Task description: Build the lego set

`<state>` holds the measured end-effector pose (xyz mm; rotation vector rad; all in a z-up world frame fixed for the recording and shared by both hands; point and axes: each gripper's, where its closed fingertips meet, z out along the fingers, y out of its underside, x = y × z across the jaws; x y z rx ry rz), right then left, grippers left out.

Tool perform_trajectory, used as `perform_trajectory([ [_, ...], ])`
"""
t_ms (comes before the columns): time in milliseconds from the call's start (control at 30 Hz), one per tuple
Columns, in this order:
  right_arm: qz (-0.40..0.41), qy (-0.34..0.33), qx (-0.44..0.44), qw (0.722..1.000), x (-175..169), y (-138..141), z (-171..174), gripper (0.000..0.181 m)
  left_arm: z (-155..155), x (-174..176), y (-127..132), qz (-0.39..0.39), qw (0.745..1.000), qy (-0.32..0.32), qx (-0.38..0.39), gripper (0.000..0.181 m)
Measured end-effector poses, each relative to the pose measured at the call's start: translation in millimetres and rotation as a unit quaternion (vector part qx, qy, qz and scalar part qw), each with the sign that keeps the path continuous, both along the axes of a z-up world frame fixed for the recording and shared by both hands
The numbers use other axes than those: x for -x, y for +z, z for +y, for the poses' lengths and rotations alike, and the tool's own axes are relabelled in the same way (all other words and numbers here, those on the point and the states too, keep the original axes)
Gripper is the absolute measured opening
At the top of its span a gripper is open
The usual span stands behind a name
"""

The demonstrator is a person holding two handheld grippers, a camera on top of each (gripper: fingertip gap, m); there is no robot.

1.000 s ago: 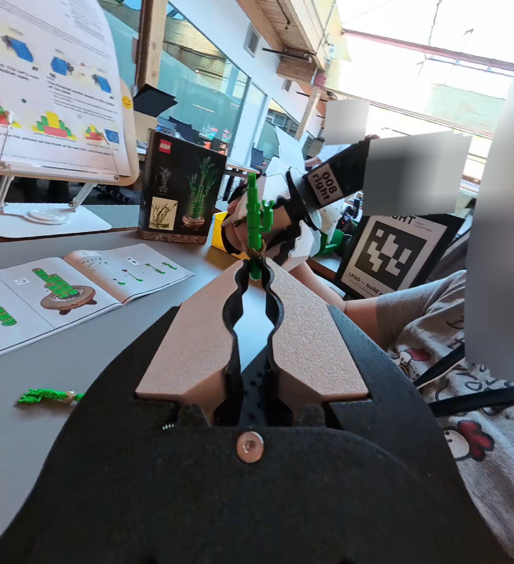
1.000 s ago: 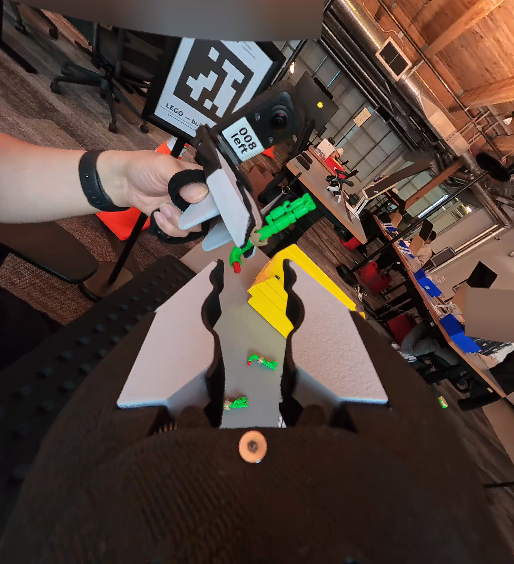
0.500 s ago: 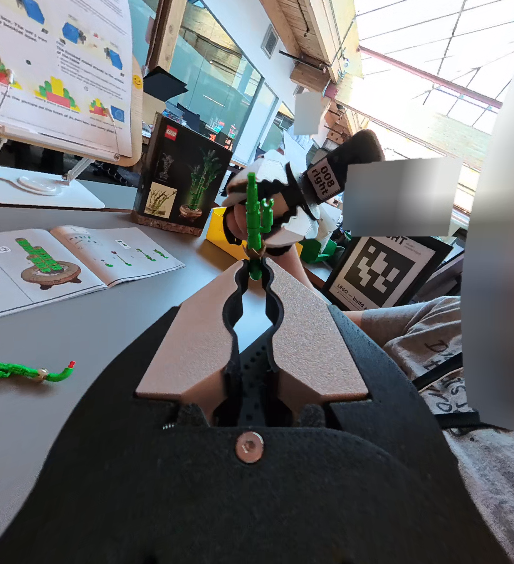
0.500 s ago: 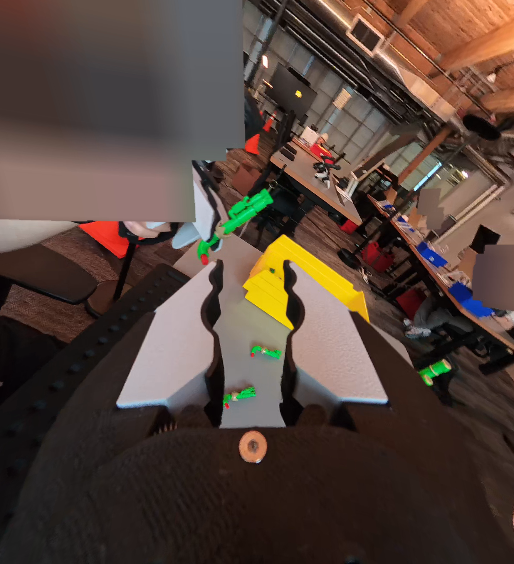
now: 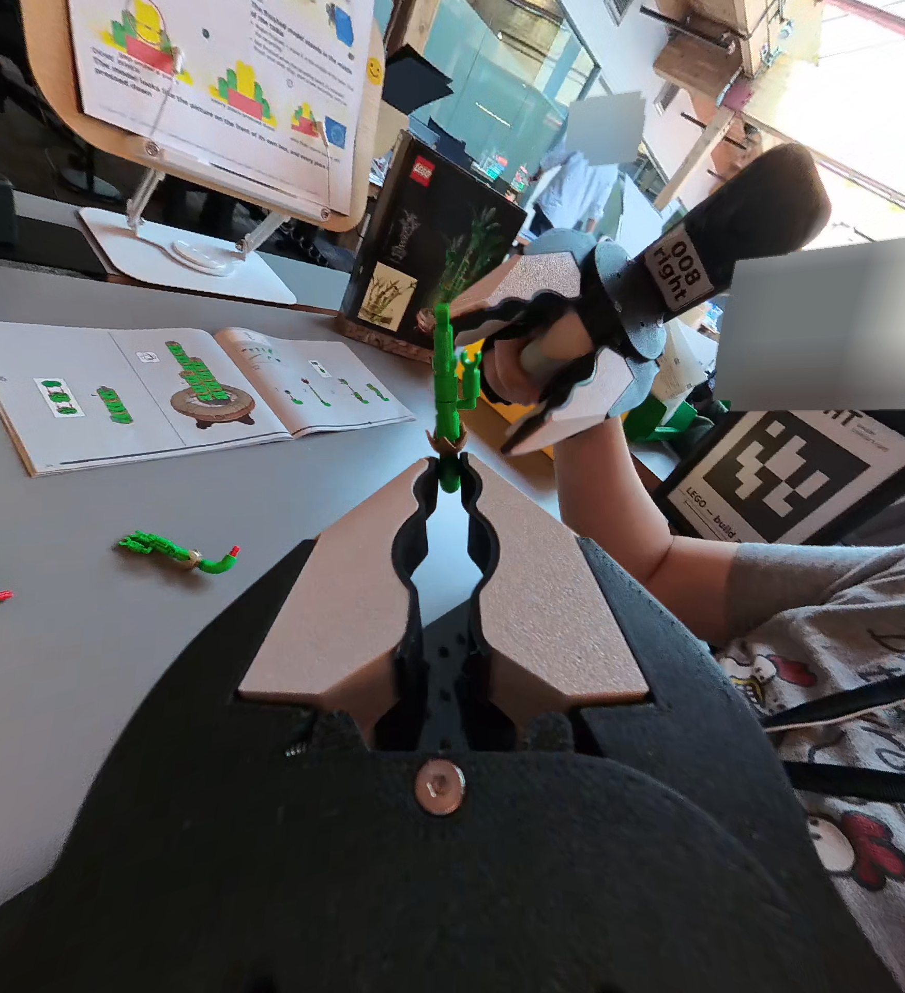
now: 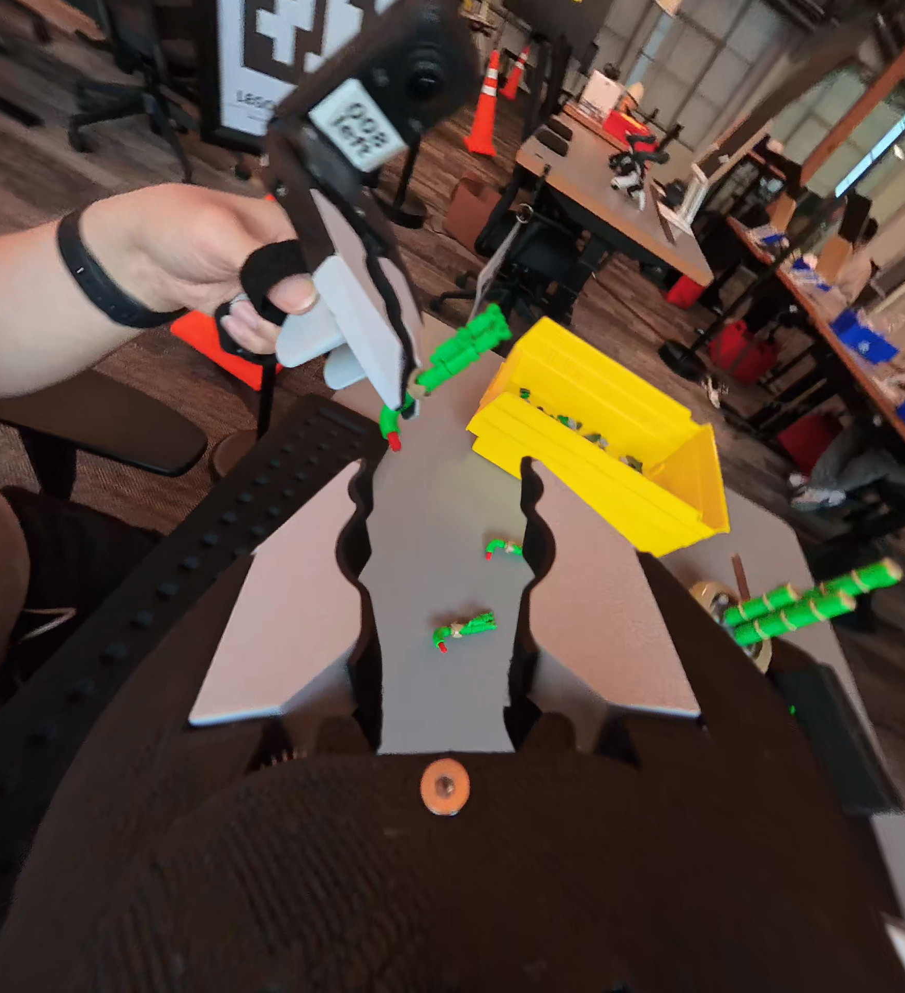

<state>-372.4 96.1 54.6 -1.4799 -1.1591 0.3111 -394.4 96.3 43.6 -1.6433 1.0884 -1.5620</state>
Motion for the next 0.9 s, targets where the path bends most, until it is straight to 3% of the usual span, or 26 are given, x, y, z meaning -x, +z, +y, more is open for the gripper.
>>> perform_trajectory([
  [133, -0.036, 0.040, -0.077, 0.996, 20.7, 5.6, -15.6, 0.059, -21.8, 2.6, 8.5, -0.032, 0.996, -0.081, 0.020, 0.006],
  [267, -0.021, 0.055, -0.121, 0.991, 28.5, 25.1, -29.8, 0.059, -45.9, 10.8, 17.3, -0.063, 0.985, -0.162, -0.007, 0.006],
  [400, -0.042, 0.073, -0.175, 0.981, 37.2, 37.9, -48.9, 0.073, -55.7, 14.3, 17.7, -0.064, 0.979, -0.194, -0.004, 0.006],
  [567, -0.091, 0.068, -0.186, 0.976, 50.5, 27.3, -50.2, 0.084, -63.0, 13.2, 20.0, -0.075, 0.971, -0.225, 0.037, 0.006],
  [900, -0.092, 0.055, -0.193, 0.975, 49.3, 29.8, -46.8, 0.068, -70.2, 7.9, 25.0, -0.081, 0.961, -0.251, 0.080, 0.006],
])
